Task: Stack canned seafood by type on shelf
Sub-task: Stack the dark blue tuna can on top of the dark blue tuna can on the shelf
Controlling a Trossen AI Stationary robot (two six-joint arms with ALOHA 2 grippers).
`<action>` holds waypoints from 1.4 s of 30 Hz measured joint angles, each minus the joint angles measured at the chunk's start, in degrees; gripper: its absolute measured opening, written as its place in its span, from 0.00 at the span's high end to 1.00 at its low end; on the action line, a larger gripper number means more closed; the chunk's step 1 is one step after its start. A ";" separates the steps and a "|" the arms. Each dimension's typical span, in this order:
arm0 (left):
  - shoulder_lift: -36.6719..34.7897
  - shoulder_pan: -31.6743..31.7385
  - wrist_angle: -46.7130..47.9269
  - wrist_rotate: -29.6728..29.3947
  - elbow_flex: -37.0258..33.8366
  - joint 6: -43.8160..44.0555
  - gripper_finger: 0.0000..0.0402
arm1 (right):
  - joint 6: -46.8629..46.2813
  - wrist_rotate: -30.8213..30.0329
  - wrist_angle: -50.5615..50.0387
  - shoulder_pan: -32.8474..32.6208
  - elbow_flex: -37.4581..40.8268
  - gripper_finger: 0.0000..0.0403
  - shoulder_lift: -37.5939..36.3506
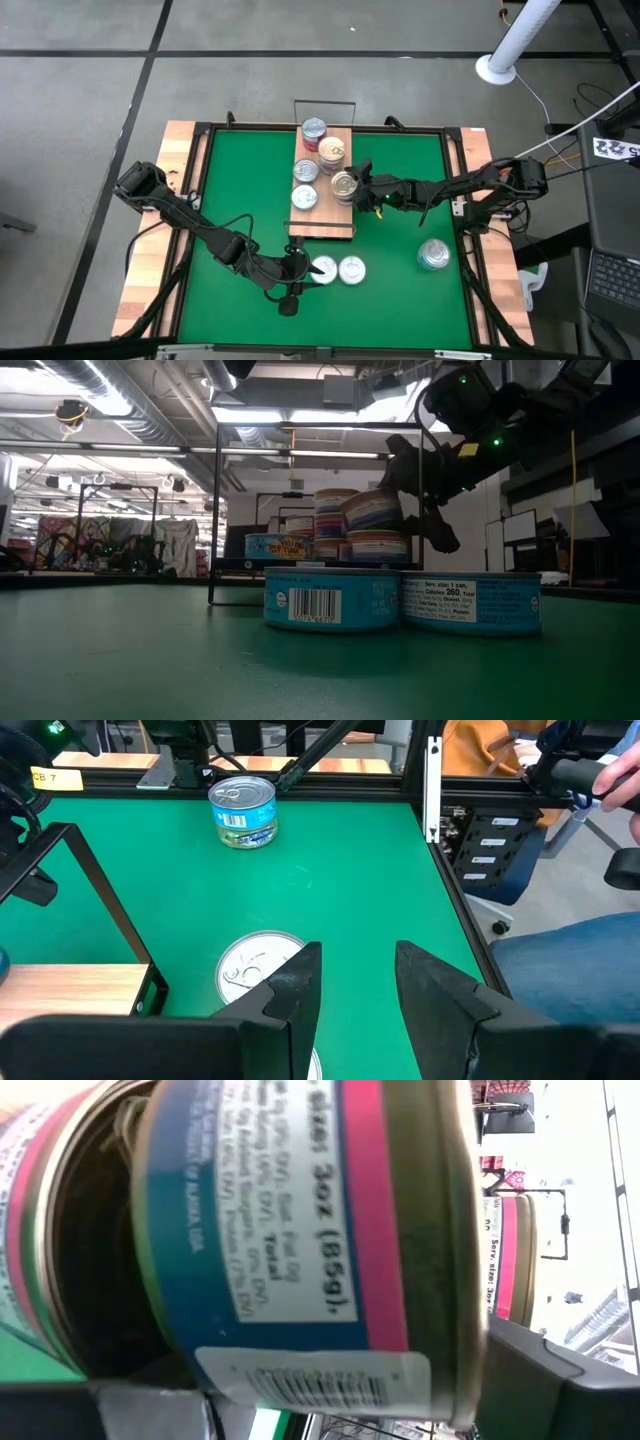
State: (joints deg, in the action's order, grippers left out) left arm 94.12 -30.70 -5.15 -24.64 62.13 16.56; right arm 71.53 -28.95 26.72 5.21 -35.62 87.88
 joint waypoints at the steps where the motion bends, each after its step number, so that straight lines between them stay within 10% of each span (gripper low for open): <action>1: 0.00 0.00 0.00 0.00 0.00 0.00 0.69 | 0.00 0.01 0.00 0.00 0.00 0.31 0.00; 42: 0.00 -0.01 0.02 -0.01 0.02 -0.04 0.69 | -0.51 -1.15 -9.68 0.01 -4.22 0.31 -0.07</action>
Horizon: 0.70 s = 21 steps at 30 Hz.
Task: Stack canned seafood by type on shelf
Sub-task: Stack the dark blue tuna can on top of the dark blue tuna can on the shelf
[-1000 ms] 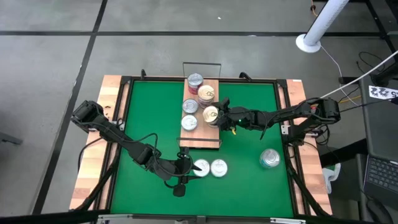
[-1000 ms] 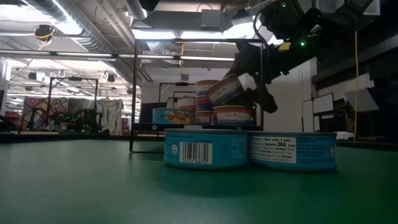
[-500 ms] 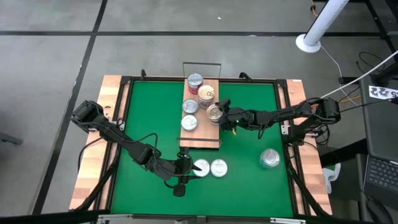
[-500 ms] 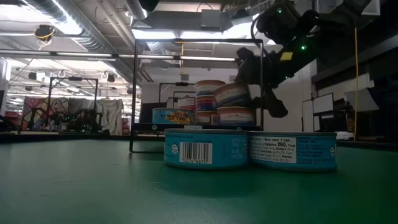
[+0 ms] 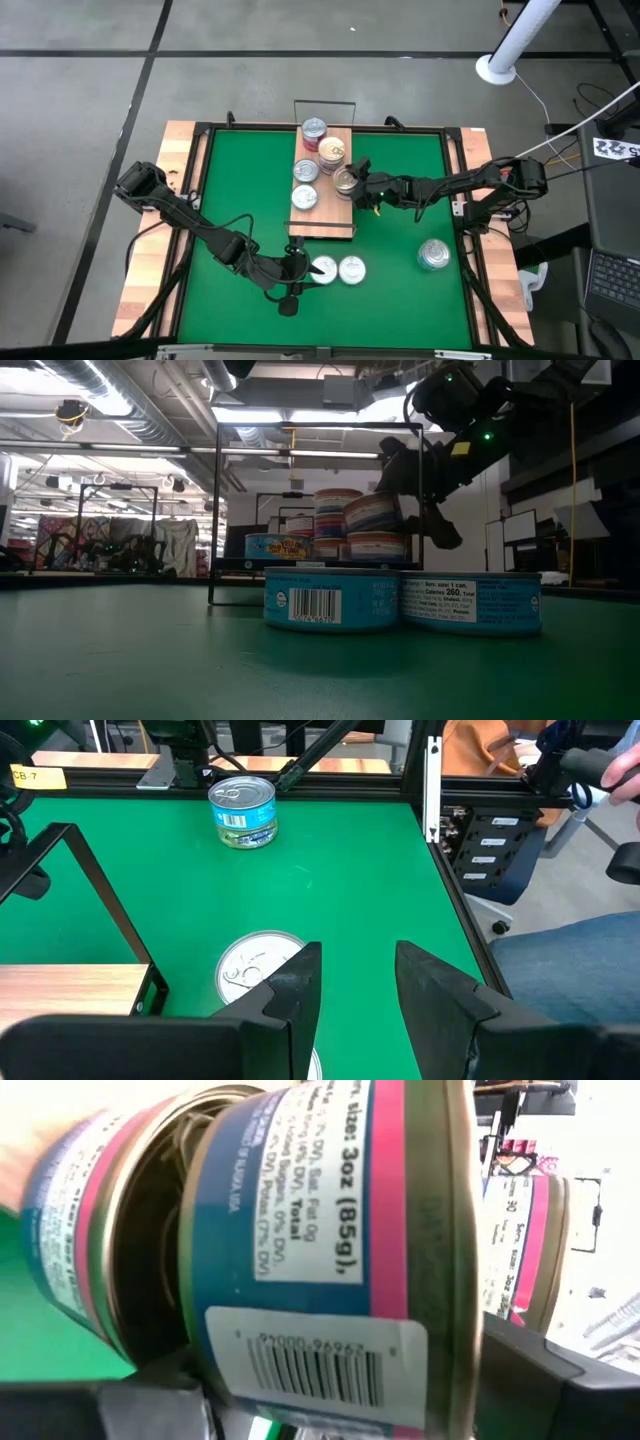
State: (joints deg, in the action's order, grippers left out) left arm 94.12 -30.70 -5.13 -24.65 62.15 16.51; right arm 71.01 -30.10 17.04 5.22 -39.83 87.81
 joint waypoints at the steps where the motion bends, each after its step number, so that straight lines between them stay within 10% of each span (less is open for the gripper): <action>1: 0.01 -0.01 0.00 0.00 0.00 0.00 0.69 | -0.08 0.47 0.10 -0.01 0.00 0.31 0.00; 21: 0.01 0.00 0.00 0.01 0.00 0.00 0.69 | 4.41 -0.64 -0.11 -2.07 0.02 0.31 0.02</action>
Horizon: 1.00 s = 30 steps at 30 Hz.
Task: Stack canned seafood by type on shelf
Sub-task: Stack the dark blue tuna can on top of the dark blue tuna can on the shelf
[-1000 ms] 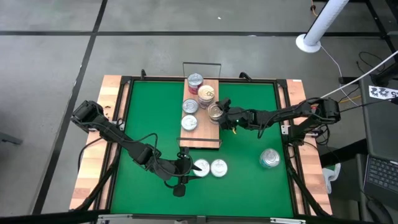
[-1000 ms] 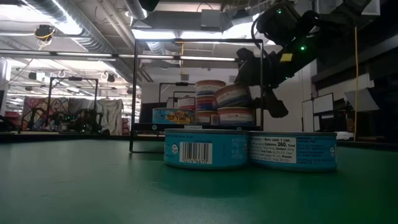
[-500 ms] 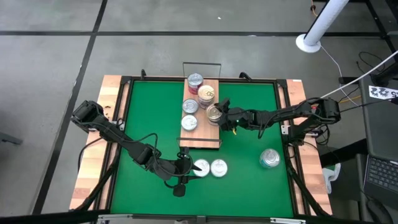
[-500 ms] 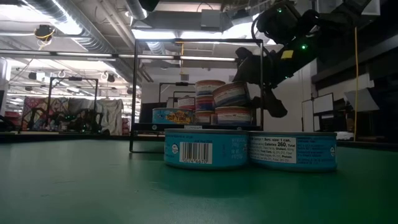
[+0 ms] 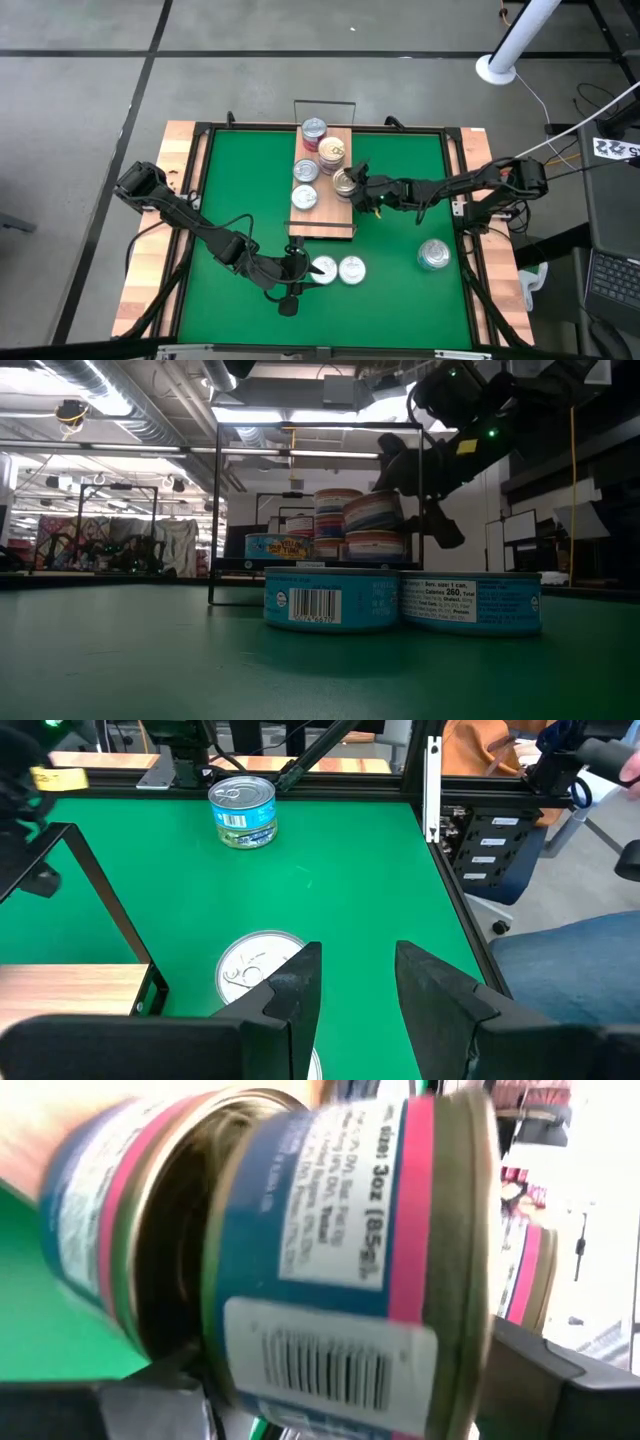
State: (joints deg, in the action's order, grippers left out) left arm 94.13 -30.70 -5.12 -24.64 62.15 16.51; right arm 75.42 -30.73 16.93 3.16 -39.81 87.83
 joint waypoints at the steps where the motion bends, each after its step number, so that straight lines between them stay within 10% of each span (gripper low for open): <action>1: 0.00 -0.02 0.00 0.00 0.00 0.00 0.69 | -0.02 0.30 0.02 -0.39 0.00 0.31 0.00; 30: 0.00 0.07 -0.56 -0.02 0.00 -2.62 0.69 | 4.42 3.16 3.81 -2.93 0.07 0.31 0.07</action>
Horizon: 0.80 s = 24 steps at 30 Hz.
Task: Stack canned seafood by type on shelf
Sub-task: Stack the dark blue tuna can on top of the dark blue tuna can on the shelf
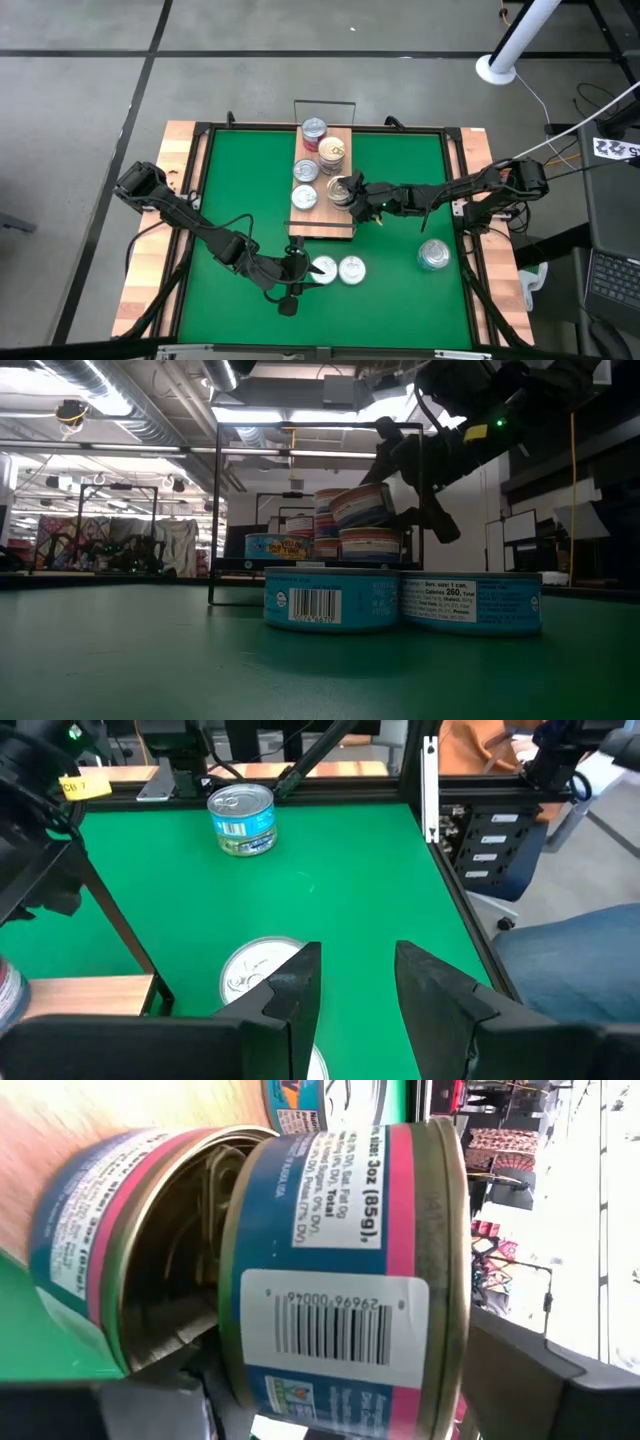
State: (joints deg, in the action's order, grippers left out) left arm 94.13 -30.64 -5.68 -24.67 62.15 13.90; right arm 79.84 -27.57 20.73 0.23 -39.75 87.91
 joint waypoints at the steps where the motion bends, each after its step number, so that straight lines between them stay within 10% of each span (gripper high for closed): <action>1: 0.00 0.03 -0.46 0.00 0.00 -0.23 0.69 | 0.04 -0.17 0.00 0.00 0.00 0.31 -0.01; 11: 0.00 4.51 -13.04 -9.50 0.02 -12.93 0.69 | 0.10 -0.34 0.04 0.00 0.00 0.31 -0.01; 24: -1.43 22.13 -11.58 -0.94 0.04 -17.18 0.69 | 0.02 -0.29 0.04 0.11 0.00 0.31 -0.01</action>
State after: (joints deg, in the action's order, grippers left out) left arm 92.70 -8.51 -17.26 -25.61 62.19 -3.29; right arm 79.86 -27.86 20.78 0.34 -39.75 87.90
